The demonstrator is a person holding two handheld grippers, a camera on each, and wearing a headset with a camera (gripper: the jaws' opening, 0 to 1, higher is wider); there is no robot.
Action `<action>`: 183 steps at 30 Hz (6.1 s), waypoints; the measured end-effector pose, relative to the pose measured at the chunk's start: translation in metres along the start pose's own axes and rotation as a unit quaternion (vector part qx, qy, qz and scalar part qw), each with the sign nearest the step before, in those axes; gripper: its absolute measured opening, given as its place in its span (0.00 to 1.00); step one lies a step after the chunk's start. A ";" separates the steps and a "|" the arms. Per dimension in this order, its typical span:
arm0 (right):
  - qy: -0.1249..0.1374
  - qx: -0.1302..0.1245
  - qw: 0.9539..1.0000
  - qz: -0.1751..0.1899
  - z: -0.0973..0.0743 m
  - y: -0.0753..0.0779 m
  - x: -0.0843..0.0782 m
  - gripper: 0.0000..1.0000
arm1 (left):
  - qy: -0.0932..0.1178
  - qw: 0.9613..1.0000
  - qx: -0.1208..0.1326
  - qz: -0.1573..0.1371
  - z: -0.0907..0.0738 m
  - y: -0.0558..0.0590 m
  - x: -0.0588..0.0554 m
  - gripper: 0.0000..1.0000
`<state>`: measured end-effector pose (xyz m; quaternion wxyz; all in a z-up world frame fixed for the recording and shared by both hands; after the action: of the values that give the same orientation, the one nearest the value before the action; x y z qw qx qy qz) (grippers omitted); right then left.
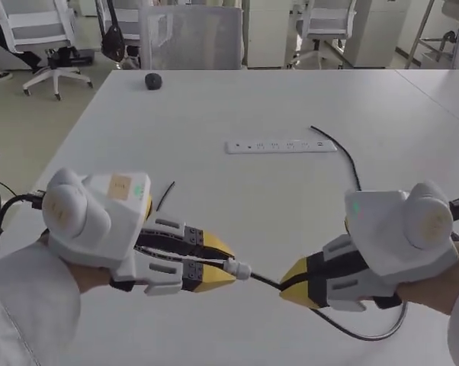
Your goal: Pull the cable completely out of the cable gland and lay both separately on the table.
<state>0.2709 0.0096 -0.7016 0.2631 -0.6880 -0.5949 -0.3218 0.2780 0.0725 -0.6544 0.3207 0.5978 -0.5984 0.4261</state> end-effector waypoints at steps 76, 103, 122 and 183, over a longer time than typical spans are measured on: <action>0.000 0.007 1.000 -0.028 0.015 -0.001 0.050 0.00 | 0.000 1.000 0.007 0.001 -0.001 -0.003 0.002 0.15; -0.053 -0.022 0.997 0.051 0.014 0.019 -0.044 0.00 | -0.005 1.000 0.024 -0.002 -0.011 -0.011 -0.004 0.15; -0.091 -0.044 0.990 0.101 0.005 0.032 -0.095 0.00 | -0.007 0.999 0.039 -0.007 -0.020 -0.016 -0.007 0.15; -0.048 -0.046 0.998 0.013 0.026 0.033 -0.019 0.00 | -0.002 0.998 0.061 -0.011 -0.031 -0.022 -0.009 0.15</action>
<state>0.3051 0.0123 -0.7322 0.2062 -0.7217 -0.5823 -0.3124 0.2969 0.1060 -0.6457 0.2874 0.6239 -0.5652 0.4568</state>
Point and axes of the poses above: the centre of the closed fingertips' face, and the gripper's own axes: z roughly forward along the fingers, y roughly to its right, x roughly out of its top, the point moved 1 cm from there along -z, roughly backward along the fingers, and after that the axes turned 1 degree about z, right-handed, at the moved point
